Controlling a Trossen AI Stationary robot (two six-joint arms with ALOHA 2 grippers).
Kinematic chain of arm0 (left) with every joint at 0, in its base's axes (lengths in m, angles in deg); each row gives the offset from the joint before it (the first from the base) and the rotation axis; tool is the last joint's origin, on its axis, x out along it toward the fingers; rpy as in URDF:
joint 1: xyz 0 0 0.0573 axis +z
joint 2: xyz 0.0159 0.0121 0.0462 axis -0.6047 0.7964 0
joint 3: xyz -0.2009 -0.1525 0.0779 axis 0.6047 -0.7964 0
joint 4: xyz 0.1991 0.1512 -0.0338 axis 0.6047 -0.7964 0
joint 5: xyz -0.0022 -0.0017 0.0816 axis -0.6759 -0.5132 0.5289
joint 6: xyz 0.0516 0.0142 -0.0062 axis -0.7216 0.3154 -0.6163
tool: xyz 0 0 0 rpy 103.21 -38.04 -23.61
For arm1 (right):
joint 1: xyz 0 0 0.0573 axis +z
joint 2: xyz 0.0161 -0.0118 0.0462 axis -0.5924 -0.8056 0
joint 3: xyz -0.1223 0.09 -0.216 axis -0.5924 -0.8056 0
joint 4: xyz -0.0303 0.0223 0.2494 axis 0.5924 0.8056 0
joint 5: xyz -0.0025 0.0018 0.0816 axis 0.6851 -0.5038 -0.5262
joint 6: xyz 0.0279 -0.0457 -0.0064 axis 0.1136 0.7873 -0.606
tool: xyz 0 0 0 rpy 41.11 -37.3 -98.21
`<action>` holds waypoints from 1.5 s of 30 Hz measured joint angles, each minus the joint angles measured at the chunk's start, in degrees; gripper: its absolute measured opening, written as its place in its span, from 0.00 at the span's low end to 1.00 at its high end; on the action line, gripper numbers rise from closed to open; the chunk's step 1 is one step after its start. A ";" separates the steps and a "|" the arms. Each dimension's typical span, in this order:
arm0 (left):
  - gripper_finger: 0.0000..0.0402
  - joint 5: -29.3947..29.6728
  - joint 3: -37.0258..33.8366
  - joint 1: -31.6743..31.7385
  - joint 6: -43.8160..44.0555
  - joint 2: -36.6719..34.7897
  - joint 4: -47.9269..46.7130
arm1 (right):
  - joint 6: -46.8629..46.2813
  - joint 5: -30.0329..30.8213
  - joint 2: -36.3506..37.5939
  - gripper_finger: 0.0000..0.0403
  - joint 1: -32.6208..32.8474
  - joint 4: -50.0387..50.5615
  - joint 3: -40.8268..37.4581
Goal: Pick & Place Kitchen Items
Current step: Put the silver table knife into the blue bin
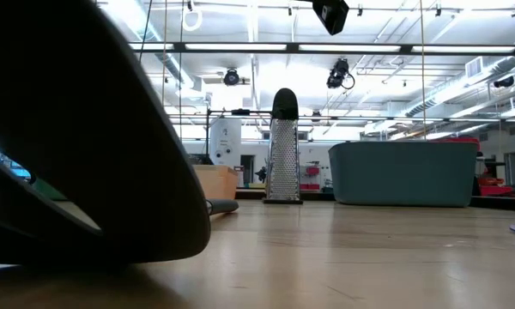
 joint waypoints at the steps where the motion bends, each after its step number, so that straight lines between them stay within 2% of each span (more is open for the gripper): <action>1: 0.39 0.65 0.21 -0.88 0.71 1.30 0.64 | 0.00 0.00 0.00 0.24 0.00 0.00 0.00; 5: 0.39 3.00 1.42 -3.78 0.81 6.31 5.07 | 0.00 0.00 0.00 0.24 0.00 -0.04 0.00; 10: 0.39 4.98 5.26 -5.71 0.19 12.29 4.84 | 0.00 0.00 0.00 0.24 0.00 -0.35 0.00; 25: 0.39 4.88 14.53 -6.67 -1.36 27.73 0.92 | 0.00 0.00 0.00 0.24 0.00 -1.33 0.00; 32: 0.39 5.60 17.14 -6.67 -3.76 30.43 -0.92 | 0.00 0.00 0.00 0.24 0.00 -1.36 0.00; 45: 0.39 8.51 17.27 -6.84 -4.05 31.00 -1.98 | 0.00 0.00 0.00 0.24 0.01 -1.29 0.00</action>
